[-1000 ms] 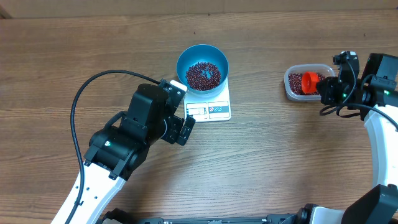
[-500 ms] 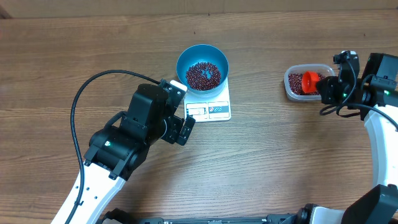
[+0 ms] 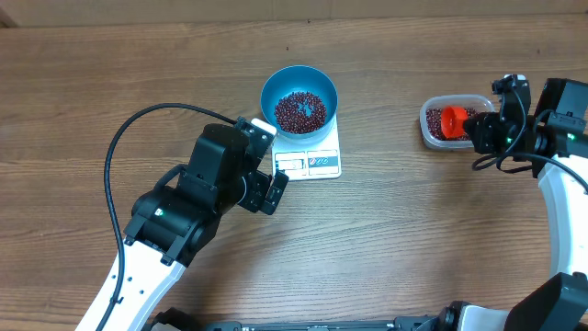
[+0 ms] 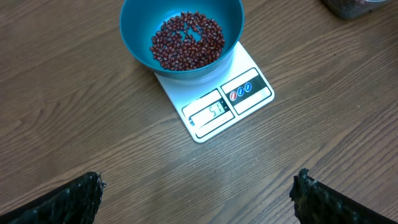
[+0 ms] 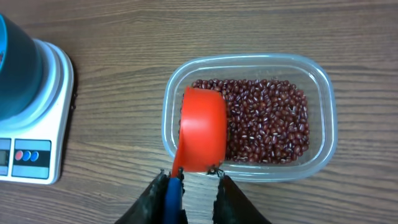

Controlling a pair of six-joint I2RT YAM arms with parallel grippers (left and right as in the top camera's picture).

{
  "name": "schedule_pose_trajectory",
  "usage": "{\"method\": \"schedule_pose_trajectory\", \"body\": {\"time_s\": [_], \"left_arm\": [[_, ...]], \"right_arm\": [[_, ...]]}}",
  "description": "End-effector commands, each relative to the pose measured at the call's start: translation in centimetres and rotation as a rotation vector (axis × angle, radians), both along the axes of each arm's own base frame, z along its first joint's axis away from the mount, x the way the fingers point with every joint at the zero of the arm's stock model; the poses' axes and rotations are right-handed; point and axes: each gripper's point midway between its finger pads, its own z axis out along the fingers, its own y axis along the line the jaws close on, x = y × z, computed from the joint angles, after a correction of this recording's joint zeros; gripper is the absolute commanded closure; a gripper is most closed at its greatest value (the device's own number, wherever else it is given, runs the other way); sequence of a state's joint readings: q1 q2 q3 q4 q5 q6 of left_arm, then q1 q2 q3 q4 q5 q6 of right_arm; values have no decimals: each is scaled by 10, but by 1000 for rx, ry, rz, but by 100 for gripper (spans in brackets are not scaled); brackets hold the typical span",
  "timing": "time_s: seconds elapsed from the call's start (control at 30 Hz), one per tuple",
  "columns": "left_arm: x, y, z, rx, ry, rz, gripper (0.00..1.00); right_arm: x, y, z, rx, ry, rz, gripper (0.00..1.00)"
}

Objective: Scoop item into bowl and weigh 150g on scale
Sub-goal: 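Dip the orange cup into the red beans in the tub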

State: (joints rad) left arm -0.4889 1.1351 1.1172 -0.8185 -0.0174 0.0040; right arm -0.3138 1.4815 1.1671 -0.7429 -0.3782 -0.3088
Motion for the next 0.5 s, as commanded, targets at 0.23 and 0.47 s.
{"method": "schedule_pose_trajectory", "body": {"time_s": [0.23,0.47], "left_arm": [[1,-1,9,-12,-23,-15,0],[1,-1,9,-12,-23,-15,0]], "right_arm": [[3,0,-1,5,-13,1,91],[5,1,-9,6,-29,5,90]]}}
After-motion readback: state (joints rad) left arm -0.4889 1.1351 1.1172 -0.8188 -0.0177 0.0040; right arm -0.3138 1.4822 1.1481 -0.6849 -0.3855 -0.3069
